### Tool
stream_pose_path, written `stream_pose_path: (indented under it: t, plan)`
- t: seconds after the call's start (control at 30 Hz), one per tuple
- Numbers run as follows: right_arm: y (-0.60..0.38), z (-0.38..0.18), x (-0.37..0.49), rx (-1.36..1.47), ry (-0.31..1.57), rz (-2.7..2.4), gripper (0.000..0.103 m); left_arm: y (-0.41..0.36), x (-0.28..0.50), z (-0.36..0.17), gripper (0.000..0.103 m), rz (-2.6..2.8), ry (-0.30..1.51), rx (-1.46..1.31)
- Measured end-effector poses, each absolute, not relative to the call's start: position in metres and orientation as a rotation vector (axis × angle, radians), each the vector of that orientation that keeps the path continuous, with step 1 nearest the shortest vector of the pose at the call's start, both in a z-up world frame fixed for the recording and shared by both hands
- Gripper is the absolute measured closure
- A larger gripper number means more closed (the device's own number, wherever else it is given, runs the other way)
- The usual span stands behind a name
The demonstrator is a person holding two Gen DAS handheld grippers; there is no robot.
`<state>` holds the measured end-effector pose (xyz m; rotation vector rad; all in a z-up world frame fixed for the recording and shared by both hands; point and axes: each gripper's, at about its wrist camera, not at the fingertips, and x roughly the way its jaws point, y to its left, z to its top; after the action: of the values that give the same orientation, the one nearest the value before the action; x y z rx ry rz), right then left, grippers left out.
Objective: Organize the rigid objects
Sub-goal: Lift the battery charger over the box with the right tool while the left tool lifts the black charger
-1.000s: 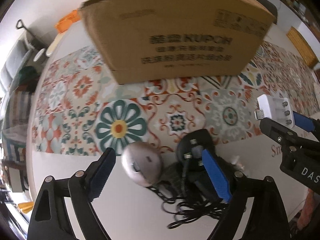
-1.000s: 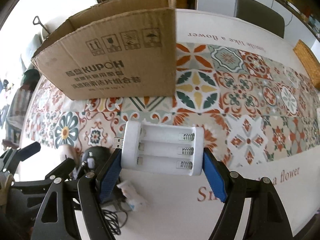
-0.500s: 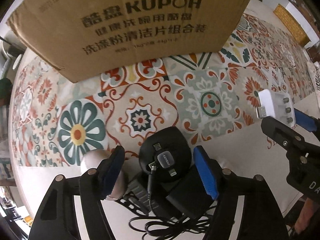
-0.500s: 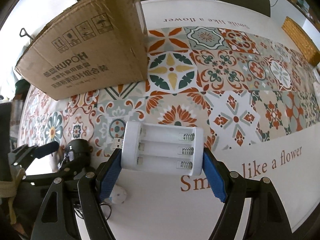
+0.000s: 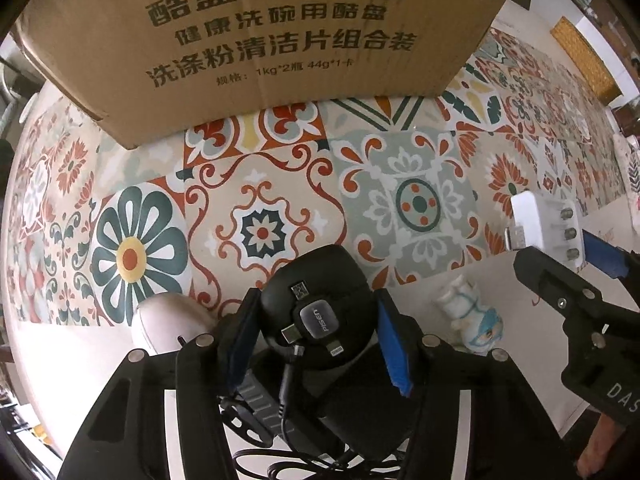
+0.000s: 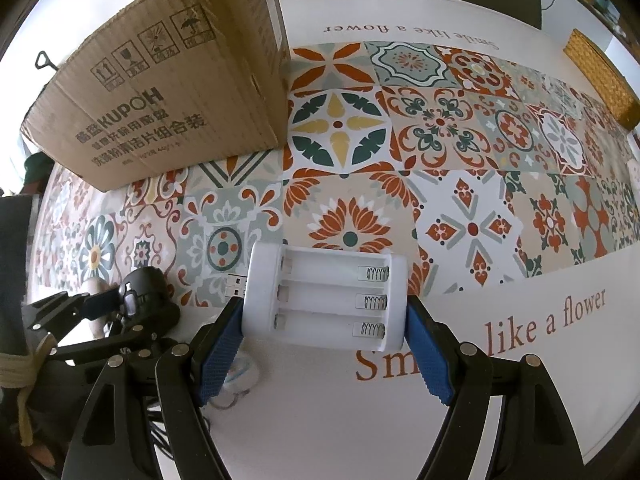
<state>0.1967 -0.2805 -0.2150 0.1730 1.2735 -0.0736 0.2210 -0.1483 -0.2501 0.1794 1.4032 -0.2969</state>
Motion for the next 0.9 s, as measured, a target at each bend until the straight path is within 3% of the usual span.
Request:
stream_pose_path:
  t: [0.9]
  plan:
    - [-0.260,-0.123,0.182,0.146,1.070,0.004,0.026,-0.100,0.205,-0.127,0.048,-0.262,1.085,0.034]
